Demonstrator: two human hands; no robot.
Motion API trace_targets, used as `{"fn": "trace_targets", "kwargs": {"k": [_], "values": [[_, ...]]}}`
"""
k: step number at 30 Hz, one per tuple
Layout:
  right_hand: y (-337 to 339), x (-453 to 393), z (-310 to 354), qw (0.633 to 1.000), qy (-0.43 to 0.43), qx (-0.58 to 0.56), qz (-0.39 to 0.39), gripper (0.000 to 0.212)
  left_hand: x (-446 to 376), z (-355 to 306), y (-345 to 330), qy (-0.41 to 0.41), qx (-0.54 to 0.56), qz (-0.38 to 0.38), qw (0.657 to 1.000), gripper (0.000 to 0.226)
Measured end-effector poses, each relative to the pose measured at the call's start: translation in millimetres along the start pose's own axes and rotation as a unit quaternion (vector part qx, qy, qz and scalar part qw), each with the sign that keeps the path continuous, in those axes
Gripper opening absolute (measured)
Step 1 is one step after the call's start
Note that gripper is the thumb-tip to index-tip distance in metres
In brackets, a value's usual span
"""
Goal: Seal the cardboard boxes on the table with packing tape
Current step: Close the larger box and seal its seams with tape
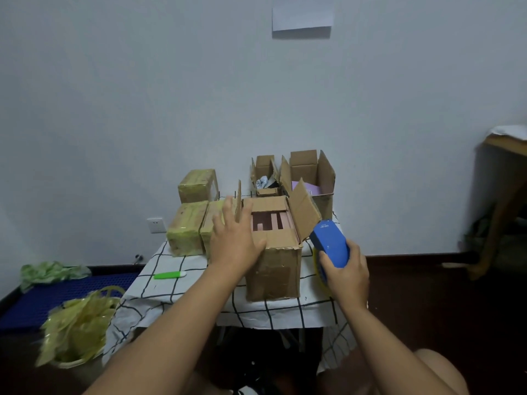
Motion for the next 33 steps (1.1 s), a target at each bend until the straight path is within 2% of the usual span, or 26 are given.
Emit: {"fn": "trace_targets", "kwargs": {"k": [2, 5, 9, 13, 17, 20, 26, 29, 33], "values": [[0, 0, 1, 1.0, 0.001, -0.001, -0.002, 0.063, -1, -7, -3, -0.03, 0.049, 0.0, 0.998, 0.08], [0, 0, 1, 1.0, 0.001, -0.005, 0.0, 0.063, 1, -16, -12, -0.094, 0.058, 0.011, 0.994, 0.068], [-1, 2, -2, 1.0, 0.005, -0.007, -0.008, 0.062, 8, -16, -16, -0.101, 0.039, 0.024, 0.994, 0.051], [3, -7, 4, 0.999, -0.009, -0.031, 0.002, 0.062, 11, -6, -25, -0.087, 0.077, 0.065, 0.991, 0.044], [19, -20, 22, 0.993, -0.007, -0.097, -0.06, 0.059, 14, 0, -27, -0.097, 0.12, 0.106, 0.982, 0.053], [34, -25, 49, 0.979, 0.009, -0.182, -0.091, 0.048, 13, 0, -26, -0.117, 0.123, 0.095, 0.981, 0.059], [41, -28, 95, 0.95, 0.036, -0.299, -0.078, 0.047, 20, -1, -22, -0.122, 0.166, 0.049, 0.977, 0.06], [42, -28, 110, 0.949, 0.055, -0.306, -0.052, 0.047, 25, 4, -20, -0.133, 0.177, 0.041, 0.974, 0.058], [38, -25, 121, 0.955, 0.086, -0.283, -0.008, 0.052, 29, 13, -19, -0.151, 0.195, 0.067, 0.967, 0.059]]}}
Point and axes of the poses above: each hand's wrist, its own x-axis away from the middle knuckle, its own y-axis out of the back of the hand, z = x × y, the point moved 3 cm from there along -x, towards the middle knuckle, and after that the axes turned 4 degrees about x, right-handed, at the moved point
